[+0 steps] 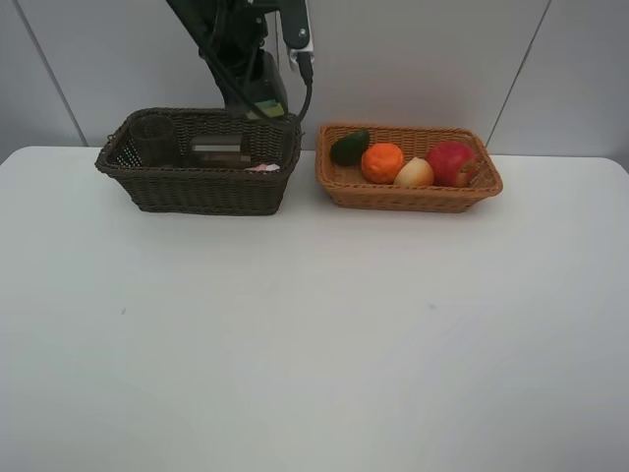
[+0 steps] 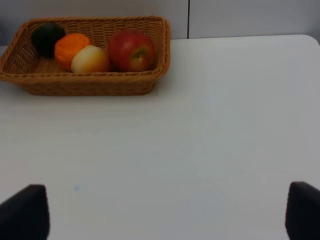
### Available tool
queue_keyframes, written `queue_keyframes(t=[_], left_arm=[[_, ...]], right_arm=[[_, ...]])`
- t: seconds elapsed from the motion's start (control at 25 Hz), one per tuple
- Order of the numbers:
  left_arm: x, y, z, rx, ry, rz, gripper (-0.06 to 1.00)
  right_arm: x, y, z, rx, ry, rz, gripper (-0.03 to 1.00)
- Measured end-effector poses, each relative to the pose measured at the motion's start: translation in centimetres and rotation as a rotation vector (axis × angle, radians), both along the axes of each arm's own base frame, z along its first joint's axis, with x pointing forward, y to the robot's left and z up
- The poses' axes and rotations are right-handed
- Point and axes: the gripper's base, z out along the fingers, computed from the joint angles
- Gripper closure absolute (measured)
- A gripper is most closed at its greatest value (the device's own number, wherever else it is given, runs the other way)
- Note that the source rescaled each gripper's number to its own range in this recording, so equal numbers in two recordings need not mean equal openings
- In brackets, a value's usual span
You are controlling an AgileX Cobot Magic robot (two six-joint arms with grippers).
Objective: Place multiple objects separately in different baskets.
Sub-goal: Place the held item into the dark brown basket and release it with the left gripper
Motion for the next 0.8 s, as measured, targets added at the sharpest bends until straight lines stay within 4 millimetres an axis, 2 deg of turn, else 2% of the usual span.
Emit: queue_keyframes(t=[0.24,0.4,0.56,0.8], left_arm=[[2.3,0.2,-4.2,0.046,-0.012,0.005,0.43],[3.1,0.1,-6.1,0.053,-0.022,0.002,0.43],[3.7,0.1,-7.0,0.043,-0.04,0.005,0.43],[4.0,0.7,-7.1,0.045,-0.041,0.018,0.43]], right_arm=[[0.0,0.0,0.0,0.0,0.0,0.0,-0.03],[0.0,0.0,0.0,0.0,0.0,0.0,-0.03],[0.0,0.0,0.0,0.0,0.0,0.0,-0.03],[0.0,0.0,0.0,0.0,0.0,0.0,-0.03]])
